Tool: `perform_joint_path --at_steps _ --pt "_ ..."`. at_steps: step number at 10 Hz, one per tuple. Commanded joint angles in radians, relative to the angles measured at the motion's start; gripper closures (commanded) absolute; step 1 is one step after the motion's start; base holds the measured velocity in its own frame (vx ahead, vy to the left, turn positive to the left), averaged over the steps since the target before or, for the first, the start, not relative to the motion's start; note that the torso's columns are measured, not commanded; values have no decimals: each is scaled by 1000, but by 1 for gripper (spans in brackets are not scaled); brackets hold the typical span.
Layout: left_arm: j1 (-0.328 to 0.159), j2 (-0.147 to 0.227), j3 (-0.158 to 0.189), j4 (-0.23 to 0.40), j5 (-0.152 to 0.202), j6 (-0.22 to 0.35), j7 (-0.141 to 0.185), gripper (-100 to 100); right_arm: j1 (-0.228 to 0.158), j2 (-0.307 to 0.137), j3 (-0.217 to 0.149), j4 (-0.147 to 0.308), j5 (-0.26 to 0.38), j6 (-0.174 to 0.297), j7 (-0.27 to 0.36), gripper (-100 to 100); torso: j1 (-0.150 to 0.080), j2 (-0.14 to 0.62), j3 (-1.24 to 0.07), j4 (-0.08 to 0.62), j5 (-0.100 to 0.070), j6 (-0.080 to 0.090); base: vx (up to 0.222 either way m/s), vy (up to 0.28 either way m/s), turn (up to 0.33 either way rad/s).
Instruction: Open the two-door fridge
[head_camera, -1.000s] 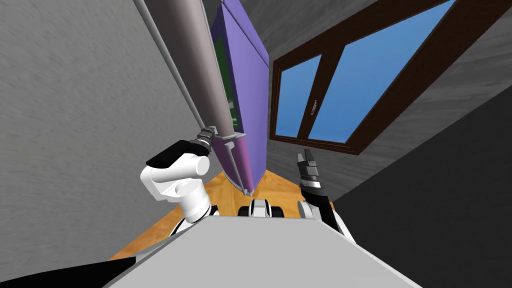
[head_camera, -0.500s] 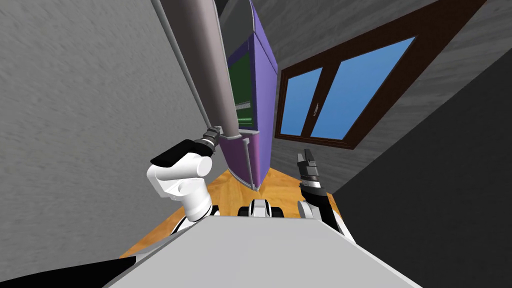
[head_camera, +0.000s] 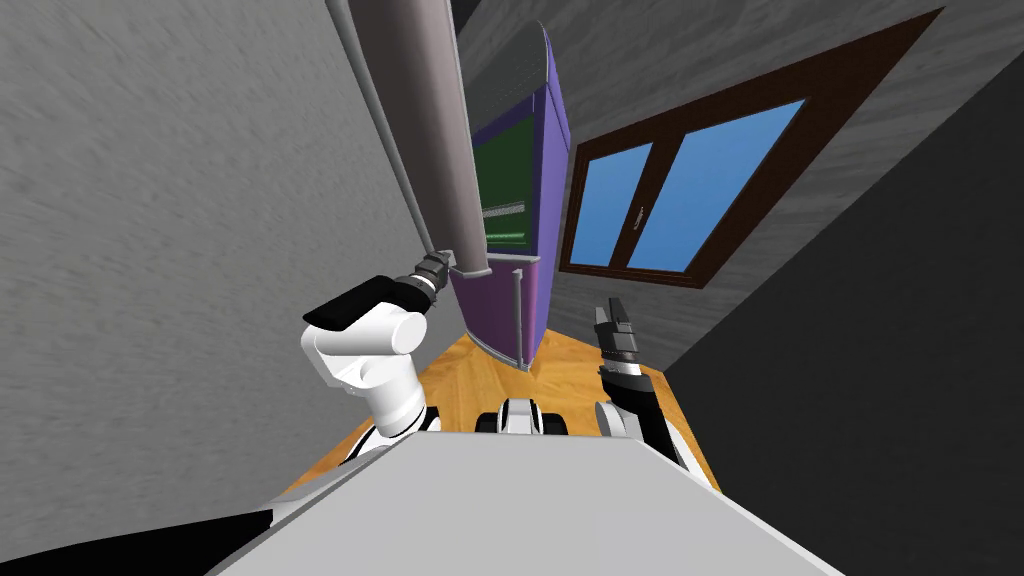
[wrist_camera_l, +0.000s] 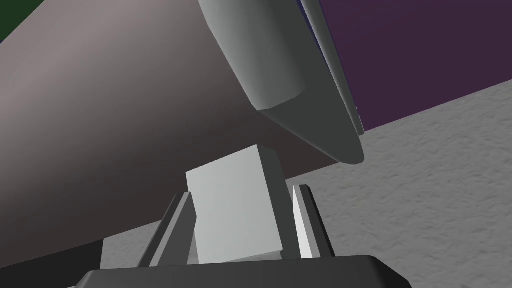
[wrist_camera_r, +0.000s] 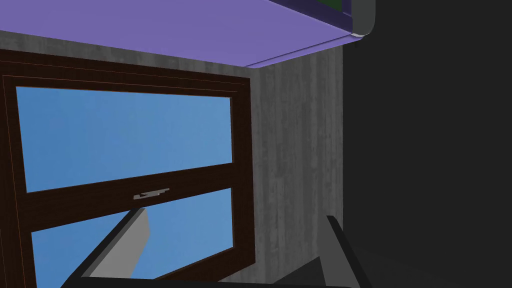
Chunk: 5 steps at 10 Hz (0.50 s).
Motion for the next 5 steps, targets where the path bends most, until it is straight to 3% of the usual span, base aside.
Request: perform_joint_path --at_steps 1,3,5 --pt "-1 -2 -13 -2 19 -1 -2 100 0 0 0 0 0 0 0 0 -12 -3 0 -4 -2 2 -41 169 -56" --pt "-3 -4 -24 -2 37 -2 -4 100 0 0 0 0 0 0 0 0 4 3 4 -4 3 2 -104 307 -84" --pt "-4 -6 -34 -2 55 -4 -6 100 0 0 0 0 0 0 0 0 5 -2 -1 -3 3 1 -70 288 -42"
